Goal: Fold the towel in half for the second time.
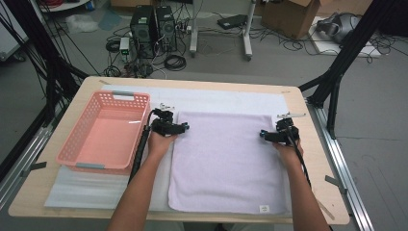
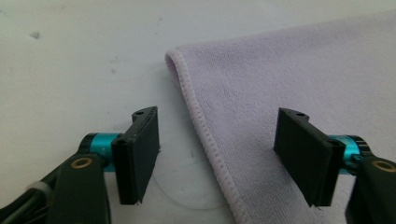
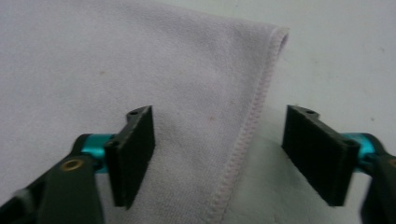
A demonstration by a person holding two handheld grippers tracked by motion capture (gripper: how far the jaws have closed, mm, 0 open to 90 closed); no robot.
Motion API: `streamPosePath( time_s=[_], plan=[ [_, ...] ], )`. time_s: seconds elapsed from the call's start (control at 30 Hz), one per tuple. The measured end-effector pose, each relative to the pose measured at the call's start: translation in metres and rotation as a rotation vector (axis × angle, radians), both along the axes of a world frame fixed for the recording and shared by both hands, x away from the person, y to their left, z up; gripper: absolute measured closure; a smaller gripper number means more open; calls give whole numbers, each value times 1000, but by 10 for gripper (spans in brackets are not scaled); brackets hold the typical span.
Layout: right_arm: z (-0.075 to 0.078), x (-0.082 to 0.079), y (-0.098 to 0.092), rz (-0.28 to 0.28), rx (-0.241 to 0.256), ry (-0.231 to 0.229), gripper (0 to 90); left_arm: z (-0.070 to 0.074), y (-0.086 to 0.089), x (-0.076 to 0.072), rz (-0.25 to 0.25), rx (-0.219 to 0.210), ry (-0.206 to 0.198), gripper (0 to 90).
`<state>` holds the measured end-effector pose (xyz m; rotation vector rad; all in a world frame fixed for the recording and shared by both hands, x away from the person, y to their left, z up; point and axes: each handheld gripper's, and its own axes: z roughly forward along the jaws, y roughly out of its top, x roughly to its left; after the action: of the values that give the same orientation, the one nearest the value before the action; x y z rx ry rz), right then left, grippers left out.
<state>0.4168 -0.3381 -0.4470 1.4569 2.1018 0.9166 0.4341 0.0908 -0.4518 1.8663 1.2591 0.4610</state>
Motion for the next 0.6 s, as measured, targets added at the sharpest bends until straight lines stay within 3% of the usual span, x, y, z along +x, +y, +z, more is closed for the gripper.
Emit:
streamPosePath(
  time_s=[0.1, 0.17, 0.27, 0.37, 0.47, 0.6],
  plan=[
    [3, -1, 4, 63, -17, -4, 516, 0, 0, -1, 5, 31, -9, 443],
    [4, -2, 6, 85, -11, 1, 596, 0, 1, -1, 9, 33, -12, 500],
    [3, -2, 4, 75, 22, 11, 615, 0, 2, -1, -6, 34, -18, 563],
    [3, -2, 2, 70, 46, 20, 690, 0, -1, -2, -45, 32, -21, 698],
    [3, -2, 3, 86, 58, 24, 778, 0, -3, -3, -60, 3, -11, 825],
    [3, -4, 5, 72, 66, 26, 793, 0, -3, -2, -38, -26, 12, 848]
  ],
)
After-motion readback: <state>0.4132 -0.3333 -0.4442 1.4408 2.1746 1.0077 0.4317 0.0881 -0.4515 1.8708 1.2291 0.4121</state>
